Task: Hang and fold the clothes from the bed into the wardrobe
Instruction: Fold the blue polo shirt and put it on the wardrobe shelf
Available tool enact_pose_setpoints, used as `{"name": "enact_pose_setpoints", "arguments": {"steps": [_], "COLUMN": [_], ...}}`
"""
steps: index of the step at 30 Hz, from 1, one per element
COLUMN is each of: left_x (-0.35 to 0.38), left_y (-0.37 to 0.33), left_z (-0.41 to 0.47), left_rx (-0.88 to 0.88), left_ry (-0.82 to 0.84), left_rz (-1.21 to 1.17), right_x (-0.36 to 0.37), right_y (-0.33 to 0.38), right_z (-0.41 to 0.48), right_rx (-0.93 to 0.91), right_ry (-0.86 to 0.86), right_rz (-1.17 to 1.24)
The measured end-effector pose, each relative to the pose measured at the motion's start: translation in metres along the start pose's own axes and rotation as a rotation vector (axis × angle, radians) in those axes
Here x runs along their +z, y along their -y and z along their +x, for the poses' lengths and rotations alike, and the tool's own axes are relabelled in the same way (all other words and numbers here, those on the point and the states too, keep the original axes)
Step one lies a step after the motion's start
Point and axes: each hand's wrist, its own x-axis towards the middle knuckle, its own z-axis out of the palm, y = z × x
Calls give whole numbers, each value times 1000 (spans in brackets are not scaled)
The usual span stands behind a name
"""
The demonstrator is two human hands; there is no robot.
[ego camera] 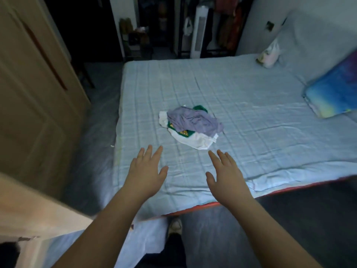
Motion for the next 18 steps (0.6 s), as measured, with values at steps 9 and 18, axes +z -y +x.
{"name": "enact_pose_setpoints", "arguments": {"steps": [9,18], "left_x": [36,63], "left_y": [-4,-14], "left_z": [166,315], "left_rx": [-23,-32], "left_ry": [36,154], "left_rz": [-50,-56], "right_x": [13,35], "right_y": [-45,-94], "right_z": [150,308], "right_rx": [3,91], "right_ry": [48,113], "right_rz": [-34,94]}}
